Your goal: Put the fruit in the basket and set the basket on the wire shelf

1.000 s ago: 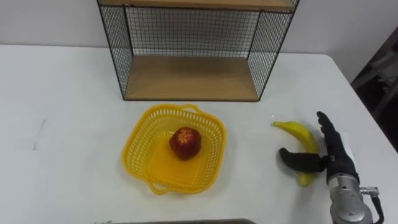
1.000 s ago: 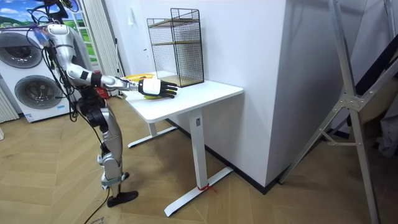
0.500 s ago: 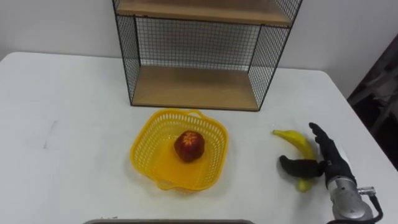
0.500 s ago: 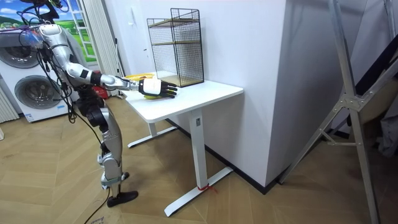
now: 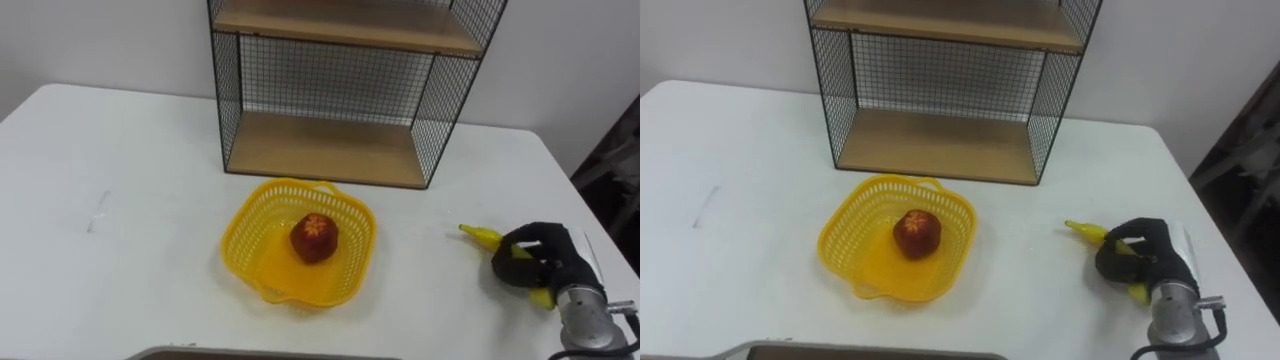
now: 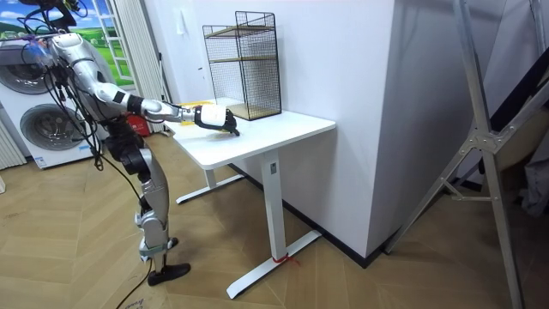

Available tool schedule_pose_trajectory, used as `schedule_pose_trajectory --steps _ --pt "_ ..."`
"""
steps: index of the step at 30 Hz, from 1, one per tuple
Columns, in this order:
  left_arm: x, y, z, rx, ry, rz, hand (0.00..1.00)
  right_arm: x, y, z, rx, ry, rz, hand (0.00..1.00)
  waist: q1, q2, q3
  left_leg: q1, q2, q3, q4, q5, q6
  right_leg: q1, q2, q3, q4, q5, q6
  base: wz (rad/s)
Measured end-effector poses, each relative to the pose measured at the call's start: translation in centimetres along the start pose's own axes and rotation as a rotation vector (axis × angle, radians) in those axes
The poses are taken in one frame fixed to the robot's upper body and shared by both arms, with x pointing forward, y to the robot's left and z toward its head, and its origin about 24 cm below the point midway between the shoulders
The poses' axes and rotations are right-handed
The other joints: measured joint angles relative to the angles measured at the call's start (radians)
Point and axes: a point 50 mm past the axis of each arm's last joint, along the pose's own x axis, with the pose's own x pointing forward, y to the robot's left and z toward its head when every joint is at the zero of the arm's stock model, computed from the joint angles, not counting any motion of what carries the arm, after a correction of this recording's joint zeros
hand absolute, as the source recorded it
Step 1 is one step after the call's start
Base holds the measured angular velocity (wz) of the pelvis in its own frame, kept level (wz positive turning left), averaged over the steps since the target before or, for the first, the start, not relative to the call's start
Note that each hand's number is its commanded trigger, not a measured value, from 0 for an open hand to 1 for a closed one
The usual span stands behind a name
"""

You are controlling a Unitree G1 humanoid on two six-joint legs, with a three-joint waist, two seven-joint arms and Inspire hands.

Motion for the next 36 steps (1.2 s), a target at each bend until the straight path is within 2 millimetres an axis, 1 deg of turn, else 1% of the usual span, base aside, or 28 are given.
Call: schedule_pose_trajectory --steps 11,17,20,21,23,25,26,27,28,29,31,33,35,36 --pt "0.0 0.0 0.0 -0.002 0.002 0.003 0.0 0.2 0.0 0.5 -0.012 0.017 -0.005 1.0 0.002 -0.001 0.0006 0.016 0.006 0.019 -0.023 -0.001 -0.002 -0.002 0.007 0.02 0.0 0.0 -0.001 -0.06" --pt "0.0 0.2 0.4 -0.003 -0.018 0.014 0.0 -0.3 0.4 1.3 0.102 -0.001 -0.005 1.0 -0.004 -0.002 0.0017 0.015 0.009 0.026 -0.029 -0.003 -0.006 -0.008 0.011 0.023 -0.001 0.0 -0.001 -0.05" --pt "0.1 0.3 0.9 -0.004 -0.038 0.024 0.0 -0.5 0.8 2.0 0.17 -0.025 0.011 1.0 -0.003 0.001 0.002 0.002 0.015 0.038 -0.027 -0.005 -0.008 -0.026 0.015 0.029 0.001 0.004 -0.008 -0.13" --pt "0.1 0.3 1.1 -0.005 -0.045 0.023 0.0 -0.8 1.1 2.3 0.217 -0.037 0.027 1.0 0.0 0.004 0.0032 -0.002 0.017 0.043 -0.028 -0.005 -0.009 -0.032 0.019 0.044 0.002 0.005 -0.009 -0.14" --pt "0.1 0.1 1.2 -0.003 -0.053 0.018 0.0 -1.3 1.7 2.7 0.31 -0.056 0.059 1.0 -0.003 0.012 0.0055 -0.006 0.02 0.047 -0.028 -0.005 -0.01 -0.034 0.022 0.051 0.003 0.007 -0.012 -0.13" --pt "0.0 -0.2 1.5 0.004 -0.071 0.009 0.0 -1.7 2.1 3.5 0.436 -0.082 0.106 1.0 -0.003 0.028 0.0142 -0.007 0.022 0.059 -0.031 -0.005 -0.011 -0.041 0.023 0.052 0.006 0.009 -0.014 -0.13" --pt "0.0 -0.3 1.5 0.008 -0.076 0.006 0.0 -1.8 2.2 3.8 0.469 -0.096 0.129 1.0 -0.003 0.032 0.0155 -0.009 0.023 0.061 -0.031 -0.005 -0.011 -0.044 0.023 0.052 0.006 0.009 -0.014 -0.11" --pt "0.0 -0.4 1.6 0.015 -0.084 -0.001 0.0 -2.1 2.7 4.5 0.545 -0.122 0.185 1.0 -0.003 0.039 0.0158 -0.014 0.024 0.063 -0.031 -0.005 -0.012 -0.051 0.023 0.052 0.006 0.01 -0.015 -0.05" --pt "0.0 -0.5 1.6 0.021 -0.091 -0.004 0.0 -2.4 3.4 5.3 0.608 -0.147 0.248 1.0 -0.002 0.044 0.0181 -0.016 0.024 0.064 -0.032 -0.005 -0.012 -0.054 0.024 0.053 0.006 0.01 -0.015 0.0" --pt "0.0 -0.6 1.7 0.021 -0.095 -0.006 0.0 -2.6 3.9 5.8 0.634 -0.161 0.285 1.0 -0.001 0.046 0.0194 -0.017 0.025 0.064 -0.032 -0.005 -0.012 -0.055 0.024 0.053 0.006 0.01 -0.015 0.0" --pt "-0.1 -0.8 1.7 0.019 -0.106 -0.018 0.0 -3.4 5.6 7.2 0.722 -0.204 0.416 1.0 0.002 0.05 0.0199 -0.022 0.025 0.063 -0.031 -0.005 -0.012 -0.058 0.024 0.052 0.004 0.01 -0.015 0.05" --pt "-0.1 -0.8 1.7 0.019 -0.115 -0.023 0.0 -3.8 6.2 8.0 0.761 -0.232 0.482 1.0 0.008 0.054 0.0193 -0.031 0.023 0.061 -0.029 -0.005 -0.012 -0.062 0.023 0.047 0.004 0.01 -0.014 0.08" --pt "-0.2 -1.0 1.5 0.017 -0.114 -0.029 0.0 -4.0 6.2 8.6 0.833 -0.257 0.524 1.0 0.016 0.056 0.0198 -0.033 0.022 0.061 -0.027 -0.005 -0.012 -0.064 0.022 0.047 0.003 0.01 -0.014 0.04" --pt "-0.2 -1.3 1.2 0.017 -0.106 -0.037 0.0 -4.1 6.2 8.9 0.895 -0.267 0.546 1.0 0.018 0.055 0.0195 -0.032 0.021 0.059 -0.024 -0.005 -0.012 -0.062 0.022 0.045 0.003 0.01 -0.014 0.06"
